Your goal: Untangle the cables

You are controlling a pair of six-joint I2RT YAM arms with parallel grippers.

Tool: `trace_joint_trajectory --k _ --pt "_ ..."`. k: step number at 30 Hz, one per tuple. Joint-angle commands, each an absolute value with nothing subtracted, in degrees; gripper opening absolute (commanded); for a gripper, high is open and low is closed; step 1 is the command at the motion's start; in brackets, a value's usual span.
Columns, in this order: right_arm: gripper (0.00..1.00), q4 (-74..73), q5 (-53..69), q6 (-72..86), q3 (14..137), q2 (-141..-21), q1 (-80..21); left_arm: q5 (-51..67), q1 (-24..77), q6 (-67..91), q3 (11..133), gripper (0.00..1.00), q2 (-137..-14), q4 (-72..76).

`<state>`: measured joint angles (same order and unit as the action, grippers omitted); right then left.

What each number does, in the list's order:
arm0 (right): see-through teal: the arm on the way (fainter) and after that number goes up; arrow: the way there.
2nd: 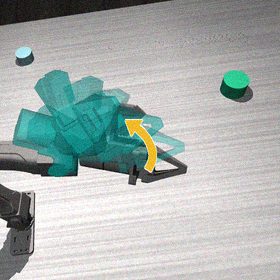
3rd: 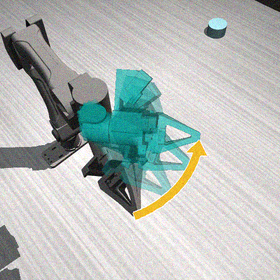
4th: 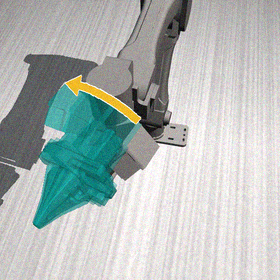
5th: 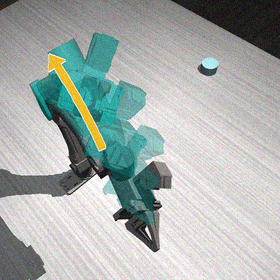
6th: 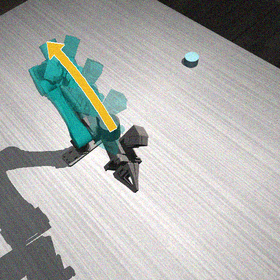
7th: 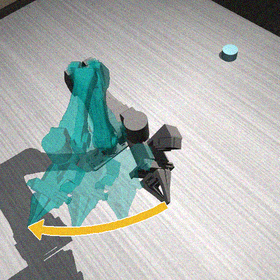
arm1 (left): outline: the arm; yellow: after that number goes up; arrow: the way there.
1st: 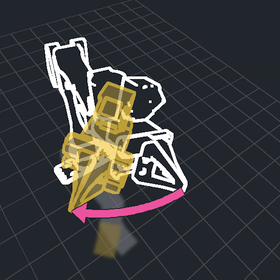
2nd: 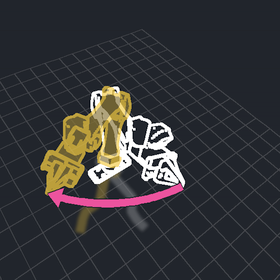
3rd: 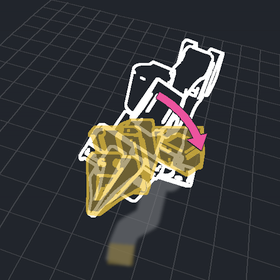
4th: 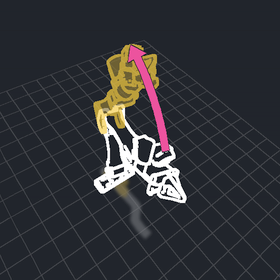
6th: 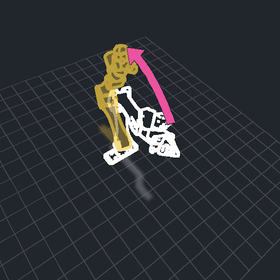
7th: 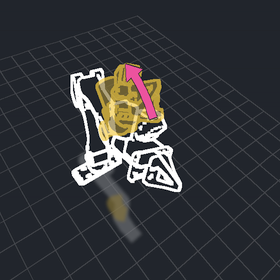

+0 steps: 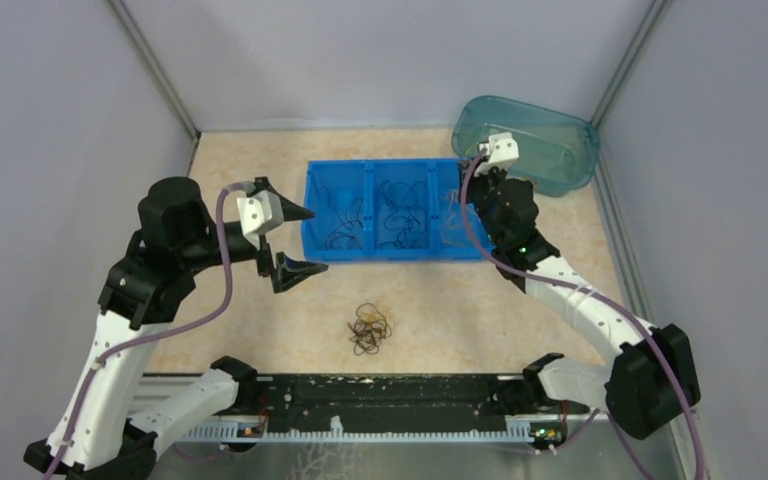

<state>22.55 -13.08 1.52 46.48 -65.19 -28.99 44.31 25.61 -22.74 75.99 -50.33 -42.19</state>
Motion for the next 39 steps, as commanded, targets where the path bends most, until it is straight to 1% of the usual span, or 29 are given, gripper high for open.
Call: trace_joint_trajectory --k 1,7,10,19,27,33,39 --pt "0.00 27.74 -8.80 6.24 46.61 -68.82 -25.10 44.13 25.40 -22.67 77.22 1.00 -49.54 -42.06" --pt "0.00 29.13 -4.71 9.28 47.58 -71.69 -23.51 43.82 25.39 -23.29 76.65 1.00 -49.13 -41.61" --pt "0.00 32.18 -0.63 9.65 48.72 -70.38 -23.55 43.71 25.40 -23.21 76.68 1.00 -49.06 -41.16" --pt "0.00 29.96 -1.09 8.17 55.33 -66.07 -23.47 43.91 25.37 -23.17 76.72 1.00 -49.20 -40.73" --pt "0.00 29.28 -1.05 8.46 54.68 -65.81 -23.49 43.72 25.40 -22.73 77.45 1.00 -48.95 -40.67" --pt "0.00 28.59 -3.00 8.18 51.09 -66.90 -23.38 43.59 25.32 -22.84 78.05 1.00 -48.95 -40.94" --pt "0.00 26.65 -3.42 11.85 47.66 -69.90 -22.32 43.46 25.36 -23.06 77.92 1.00 -48.70 -41.03"
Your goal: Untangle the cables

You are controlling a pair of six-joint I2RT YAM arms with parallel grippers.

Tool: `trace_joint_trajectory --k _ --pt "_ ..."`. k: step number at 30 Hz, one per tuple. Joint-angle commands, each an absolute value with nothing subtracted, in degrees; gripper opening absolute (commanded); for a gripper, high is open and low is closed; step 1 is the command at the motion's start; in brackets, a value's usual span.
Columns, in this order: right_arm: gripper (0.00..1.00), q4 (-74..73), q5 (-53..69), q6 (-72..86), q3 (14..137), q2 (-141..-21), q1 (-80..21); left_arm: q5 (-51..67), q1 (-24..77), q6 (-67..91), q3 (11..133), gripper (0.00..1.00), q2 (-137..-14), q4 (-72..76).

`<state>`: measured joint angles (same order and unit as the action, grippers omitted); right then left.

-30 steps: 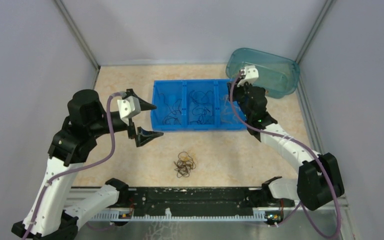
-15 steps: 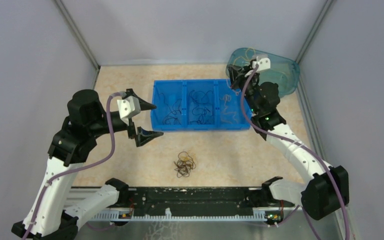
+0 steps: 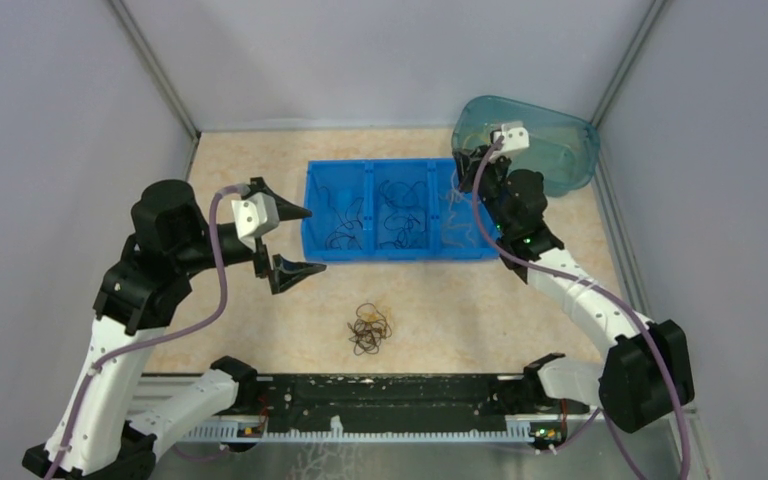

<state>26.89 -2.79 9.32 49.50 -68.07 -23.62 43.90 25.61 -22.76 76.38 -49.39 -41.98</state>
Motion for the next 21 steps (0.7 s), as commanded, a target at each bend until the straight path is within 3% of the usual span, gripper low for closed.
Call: trace_joint_trajectory --k 1,8,15,21 --pt "0.00 26.72 -2.85 12.65 46.90 -70.28 -21.99 43.40 25.38 -23.11 77.87 1.00 -48.61 -41.00" --pt "0.00 28.13 1.97 21.99 43.29 -73.24 -17.99 43.23 25.40 -23.47 77.87 1.00 -48.49 -41.19" --pt "0.00 29.26 10.09 21.62 44.68 -75.98 -17.84 43.13 25.40 -23.49 77.92 1.00 -48.42 -41.17" --pt "0.00 25.83 6.27 17.37 50.54 -70.15 -17.75 43.29 25.40 -23.83 78.00 1.00 -48.54 -41.23"
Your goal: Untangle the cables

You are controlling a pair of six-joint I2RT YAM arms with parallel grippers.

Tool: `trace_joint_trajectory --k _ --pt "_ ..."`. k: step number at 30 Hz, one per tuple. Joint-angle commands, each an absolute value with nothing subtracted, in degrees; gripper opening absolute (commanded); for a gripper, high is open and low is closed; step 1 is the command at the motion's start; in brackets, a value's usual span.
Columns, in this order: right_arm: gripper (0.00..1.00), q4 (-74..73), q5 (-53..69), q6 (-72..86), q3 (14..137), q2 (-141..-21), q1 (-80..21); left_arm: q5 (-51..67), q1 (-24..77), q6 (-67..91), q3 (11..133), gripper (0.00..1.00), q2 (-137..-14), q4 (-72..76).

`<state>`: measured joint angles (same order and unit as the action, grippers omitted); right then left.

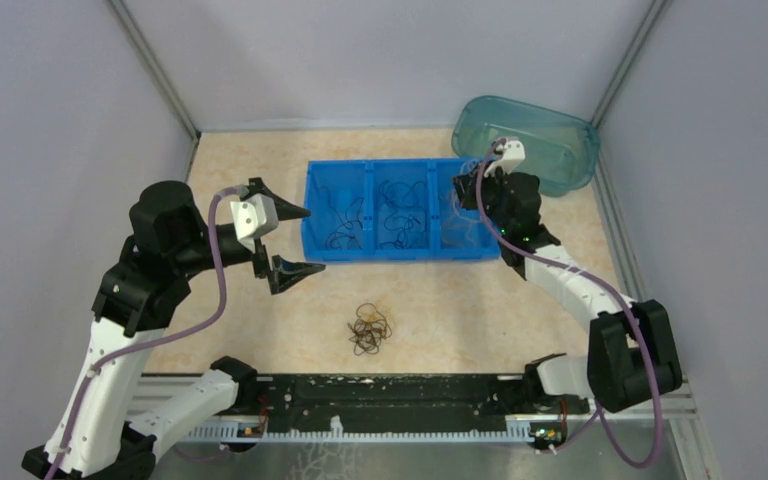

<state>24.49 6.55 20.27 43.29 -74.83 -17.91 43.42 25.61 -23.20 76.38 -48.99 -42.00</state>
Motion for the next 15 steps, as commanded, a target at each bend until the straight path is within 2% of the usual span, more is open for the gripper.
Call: trace_joint_trajectory --k 1,6,15 --pt "0.00 24.66 6.24 16.78 51.90 -69.92 -17.69 43.40 25.39 -23.75 78.04 1.00 -48.67 -41.24" --pt "0.00 23.21 7.47 16.40 54.83 -69.14 -17.58 43.83 25.40 -23.29 78.14 1.00 -48.94 -41.07" --pt "0.00 25.78 8.61 19.17 53.19 -68.25 -17.01 43.48 25.35 -23.57 78.31 1.00 -48.73 -41.05"
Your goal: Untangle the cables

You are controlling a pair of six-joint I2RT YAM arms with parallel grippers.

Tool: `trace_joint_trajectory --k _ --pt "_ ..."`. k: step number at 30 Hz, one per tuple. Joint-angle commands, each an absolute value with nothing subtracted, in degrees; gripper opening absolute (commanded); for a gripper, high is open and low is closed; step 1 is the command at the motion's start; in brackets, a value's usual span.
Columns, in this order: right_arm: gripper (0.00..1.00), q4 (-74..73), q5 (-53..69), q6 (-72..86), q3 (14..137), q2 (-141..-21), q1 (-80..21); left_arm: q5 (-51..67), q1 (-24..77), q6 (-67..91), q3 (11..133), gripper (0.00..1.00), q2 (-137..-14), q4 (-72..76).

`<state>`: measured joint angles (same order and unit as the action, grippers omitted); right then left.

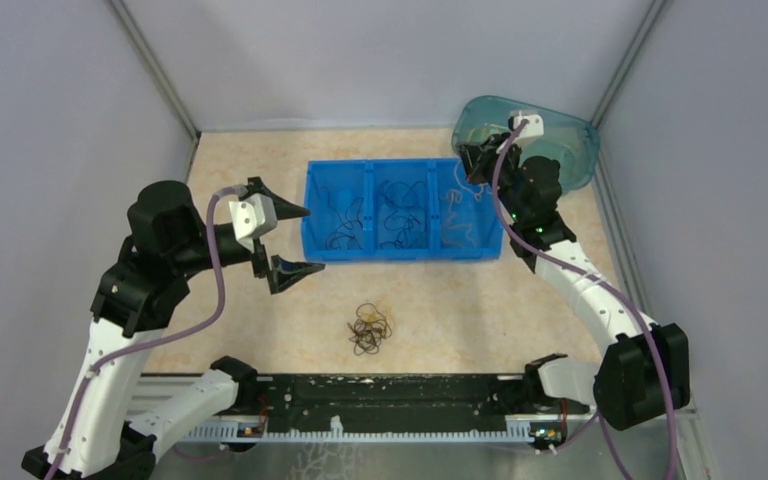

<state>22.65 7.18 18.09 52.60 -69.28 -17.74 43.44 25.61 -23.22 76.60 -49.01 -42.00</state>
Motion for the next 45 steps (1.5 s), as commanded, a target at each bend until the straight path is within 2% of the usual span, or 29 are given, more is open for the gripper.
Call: trace_joint_trajectory --k 1,9,25,32,36,38,39,43,45 --pt "0.00 25.93 8.73 19.49 53.01 -68.25 -17.00 43.48 25.40 -23.56 78.31 1.00 -48.62 -41.13" --pt "0.00 27.08 13.26 22.94 52.15 -70.00 -17.05 43.57 25.36 -23.60 78.34 1.00 -48.62 -41.14" --pt "0.00 18.75 9.18 27.30 48.17 -76.38 -15.73 43.60 25.36 -24.34 77.94 1.00 -48.20 -41.76" --pt "0.01 6.57 5.55 28.16 54.16 -82.73 -15.73 43.44 25.39 -24.92 77.26 1.00 -48.49 -43.05" --pt "0.12 1.21 3.15 28.05 57.77 -84.19 -15.73 43.33 25.38 -25.44 77.16 1.00 -48.69 -43.46" --pt "0.28 0.91 1.60 28.06 58.09 -83.27 -15.73 43.40 25.38 -25.48 77.18 1.00 -48.79 -43.59" --pt "0.32 1.04 1.17 27.86 58.16 -82.72 -15.73 43.43 25.40 -25.44 77.10 1.00 -48.85 -43.66" --pt "0.41 -0.93 0.12 26.95 60.28 -81.42 -15.69 43.67 25.33 -25.52 77.09 1.00 -49.06 -43.77" --pt "0.41 -3.15 0.17 26.12 62.36 -81.37 -15.73 43.81 25.39 -25.56 77.24 1.00 -49.24 -43.77"
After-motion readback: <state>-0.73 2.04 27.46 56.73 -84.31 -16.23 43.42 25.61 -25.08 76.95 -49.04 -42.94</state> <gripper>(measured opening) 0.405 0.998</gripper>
